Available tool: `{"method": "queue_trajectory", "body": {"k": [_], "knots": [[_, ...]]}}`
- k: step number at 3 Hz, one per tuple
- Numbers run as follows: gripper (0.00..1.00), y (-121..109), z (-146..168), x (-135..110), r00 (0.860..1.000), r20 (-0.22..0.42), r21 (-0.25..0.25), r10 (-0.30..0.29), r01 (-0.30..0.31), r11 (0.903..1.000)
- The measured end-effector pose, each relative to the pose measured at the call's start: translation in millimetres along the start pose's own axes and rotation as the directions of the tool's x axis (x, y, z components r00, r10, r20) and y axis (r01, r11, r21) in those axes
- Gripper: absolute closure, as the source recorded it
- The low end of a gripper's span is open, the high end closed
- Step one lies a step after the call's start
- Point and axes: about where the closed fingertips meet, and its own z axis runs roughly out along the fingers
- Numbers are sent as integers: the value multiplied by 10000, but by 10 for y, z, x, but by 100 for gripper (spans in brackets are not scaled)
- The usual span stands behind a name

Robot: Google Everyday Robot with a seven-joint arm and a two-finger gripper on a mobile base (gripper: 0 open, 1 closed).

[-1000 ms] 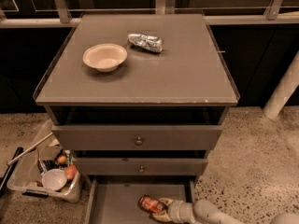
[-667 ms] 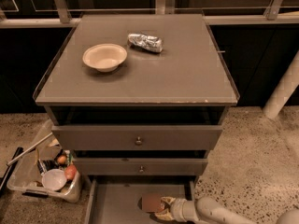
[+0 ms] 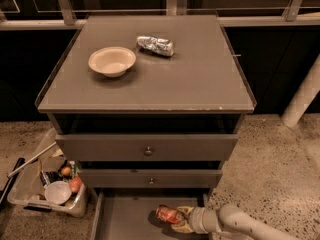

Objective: Pick coke can from bottom drawer and place on counter

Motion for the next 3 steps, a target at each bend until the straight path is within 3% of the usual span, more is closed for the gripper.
{"method": "queue_trajectory", "body": {"k": [1,3], "knots": [[100,-76,-331,-190,9997,-7,99,-261,261,9996],[100,-260,-1205,-743,9952,-1,782,-978,975,9922]]}}
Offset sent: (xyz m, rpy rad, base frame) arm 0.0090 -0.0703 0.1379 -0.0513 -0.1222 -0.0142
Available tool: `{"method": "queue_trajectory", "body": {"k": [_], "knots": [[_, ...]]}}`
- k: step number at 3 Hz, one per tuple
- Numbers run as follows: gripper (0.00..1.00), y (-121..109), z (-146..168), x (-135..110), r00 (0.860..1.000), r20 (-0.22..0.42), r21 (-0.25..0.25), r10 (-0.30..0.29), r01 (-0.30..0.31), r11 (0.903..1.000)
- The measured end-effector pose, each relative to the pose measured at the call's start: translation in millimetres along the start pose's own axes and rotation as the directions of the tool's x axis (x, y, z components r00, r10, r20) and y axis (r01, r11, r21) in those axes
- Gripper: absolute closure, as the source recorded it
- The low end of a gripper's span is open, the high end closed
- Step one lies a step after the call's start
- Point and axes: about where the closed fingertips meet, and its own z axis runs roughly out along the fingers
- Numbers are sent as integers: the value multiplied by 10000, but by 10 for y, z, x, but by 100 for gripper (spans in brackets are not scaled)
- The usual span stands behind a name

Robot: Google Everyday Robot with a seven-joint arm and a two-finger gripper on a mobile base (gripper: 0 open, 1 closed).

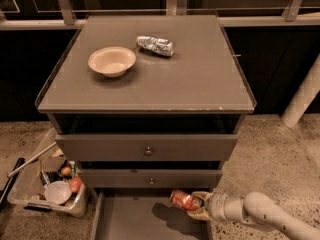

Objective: Pick coke can from bottom drawer and place on counter

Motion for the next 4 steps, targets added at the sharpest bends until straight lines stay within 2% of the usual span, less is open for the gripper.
{"method": "queue_trajectory", "body": {"k": [1,2,3,4], "knots": [[100,-196,-417,-323,9991,-84,338,-413,416,9986],[100,-190,-426,-331,9992,-47,334,-407,408,9986],[100,-155,-609,-581,9957,80,432,-927,923,9948],[100,-151,-871,-1029,9830,176,419,-1826,1817,9825]]}}
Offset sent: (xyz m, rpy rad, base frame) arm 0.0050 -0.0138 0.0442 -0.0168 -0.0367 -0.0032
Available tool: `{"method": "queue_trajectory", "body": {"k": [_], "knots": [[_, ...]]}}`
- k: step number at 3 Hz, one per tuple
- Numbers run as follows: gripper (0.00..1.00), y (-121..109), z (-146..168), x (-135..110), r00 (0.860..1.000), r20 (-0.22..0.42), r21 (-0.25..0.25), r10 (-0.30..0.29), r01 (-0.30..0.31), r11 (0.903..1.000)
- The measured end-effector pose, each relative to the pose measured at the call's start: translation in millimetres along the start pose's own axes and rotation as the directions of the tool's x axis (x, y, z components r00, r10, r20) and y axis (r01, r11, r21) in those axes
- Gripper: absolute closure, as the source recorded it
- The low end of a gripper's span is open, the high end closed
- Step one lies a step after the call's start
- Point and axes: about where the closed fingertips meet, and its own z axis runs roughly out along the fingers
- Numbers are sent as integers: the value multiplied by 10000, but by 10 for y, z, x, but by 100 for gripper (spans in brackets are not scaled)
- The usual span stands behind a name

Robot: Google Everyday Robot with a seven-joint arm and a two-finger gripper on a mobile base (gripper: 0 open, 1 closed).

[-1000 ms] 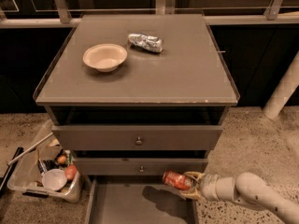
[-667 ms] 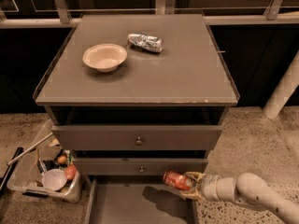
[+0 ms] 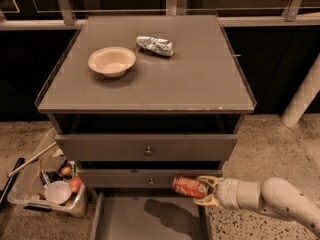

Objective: Pick coke can from bottom drawer and place on counter

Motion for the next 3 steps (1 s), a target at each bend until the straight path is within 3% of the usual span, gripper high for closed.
{"method": "queue_trajectory", "body": {"k": [2,3], "knots": [[100,-109,-596,-796,9882,-196,44,-1519,1520,9884],[100,-79,-835,-1086,9788,-655,-116,-1943,1939,9809]]}}
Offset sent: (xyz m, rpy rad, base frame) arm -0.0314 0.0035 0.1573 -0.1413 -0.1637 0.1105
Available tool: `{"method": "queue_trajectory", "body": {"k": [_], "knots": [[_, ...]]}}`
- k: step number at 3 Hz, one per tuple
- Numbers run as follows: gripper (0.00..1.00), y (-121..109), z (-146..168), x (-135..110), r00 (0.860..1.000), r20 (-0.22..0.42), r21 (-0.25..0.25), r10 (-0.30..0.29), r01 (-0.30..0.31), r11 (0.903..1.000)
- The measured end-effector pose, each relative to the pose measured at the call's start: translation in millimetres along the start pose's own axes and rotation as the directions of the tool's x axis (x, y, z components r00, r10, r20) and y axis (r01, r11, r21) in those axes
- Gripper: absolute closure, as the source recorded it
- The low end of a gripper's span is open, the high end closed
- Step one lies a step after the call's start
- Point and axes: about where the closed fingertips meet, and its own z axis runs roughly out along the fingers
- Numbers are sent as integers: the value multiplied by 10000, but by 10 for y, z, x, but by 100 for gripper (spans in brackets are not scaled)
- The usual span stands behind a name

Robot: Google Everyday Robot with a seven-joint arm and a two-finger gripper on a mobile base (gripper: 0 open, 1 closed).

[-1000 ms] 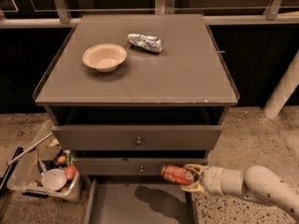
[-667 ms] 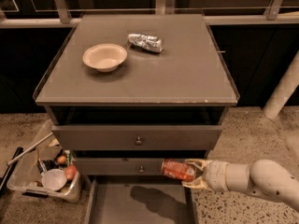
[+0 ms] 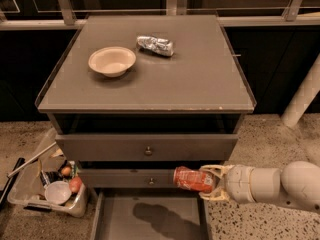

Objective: Pick coke can from bottom drawer and place on counter

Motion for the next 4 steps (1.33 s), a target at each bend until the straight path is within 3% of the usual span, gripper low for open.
{"method": "queue_trajectory", "body": {"k": [1,3,4], "knots": [[100,-80,-303,-253,9997,237,-76,-31,33,10000],[100,-247,-726,-651,9912,843,479,1023,-1066,9931],[100,-247,-727,-653,9912,843,480,1019,-1061,9932]]}}
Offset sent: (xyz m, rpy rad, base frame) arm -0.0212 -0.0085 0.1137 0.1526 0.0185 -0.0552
